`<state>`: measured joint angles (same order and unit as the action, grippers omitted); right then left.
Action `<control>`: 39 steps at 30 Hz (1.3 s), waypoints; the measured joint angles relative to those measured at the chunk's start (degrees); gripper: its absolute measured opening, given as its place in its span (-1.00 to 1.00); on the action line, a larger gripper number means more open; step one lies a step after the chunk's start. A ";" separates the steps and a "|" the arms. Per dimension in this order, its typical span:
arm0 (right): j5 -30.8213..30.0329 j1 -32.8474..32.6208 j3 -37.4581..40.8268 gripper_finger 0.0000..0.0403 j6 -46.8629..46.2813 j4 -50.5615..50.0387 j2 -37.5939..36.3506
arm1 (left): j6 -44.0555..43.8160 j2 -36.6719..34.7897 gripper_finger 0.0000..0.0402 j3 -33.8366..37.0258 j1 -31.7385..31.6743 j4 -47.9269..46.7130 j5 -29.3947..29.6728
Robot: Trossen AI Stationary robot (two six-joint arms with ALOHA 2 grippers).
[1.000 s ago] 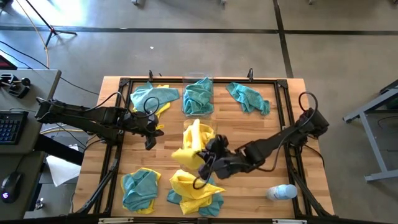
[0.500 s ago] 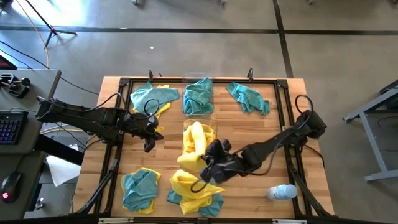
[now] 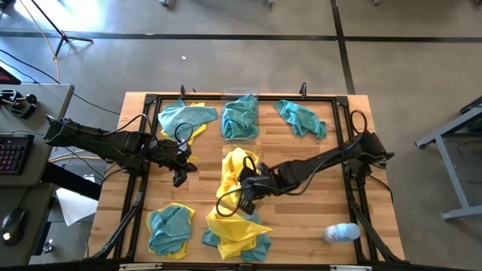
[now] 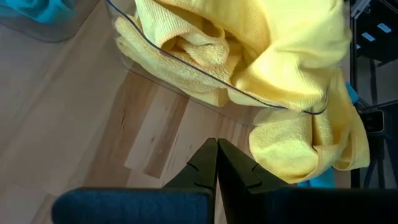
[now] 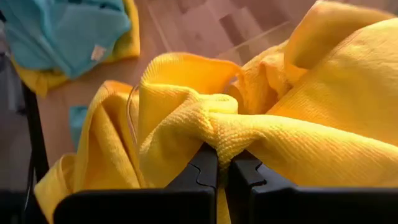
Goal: Sort microfiber towel by color & place in baskets
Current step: Put the yellow towel into the bottom transparent bin
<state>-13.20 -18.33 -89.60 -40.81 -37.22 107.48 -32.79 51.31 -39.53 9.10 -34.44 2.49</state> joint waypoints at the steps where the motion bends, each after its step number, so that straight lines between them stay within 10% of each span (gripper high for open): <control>1: 1.25 0.49 0.00 -1.00 0.85 -0.04 0.07 | 0.36 0.00 -1.00 0.00 0.00 -0.01 0.01; 18: 11.59 5.41 -31.82 -1.00 16.83 -28.24 24.31 | 9.55 0.00 -1.00 0.00 -0.04 -0.08 0.08; 39: 15.40 5.86 -30.27 -0.65 11.64 -22.90 29.48 | 14.53 0.01 -1.00 0.00 -0.04 -0.41 0.04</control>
<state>2.20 -12.47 -119.87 -29.17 -60.12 136.97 -18.26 51.32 -39.53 9.06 -34.85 2.52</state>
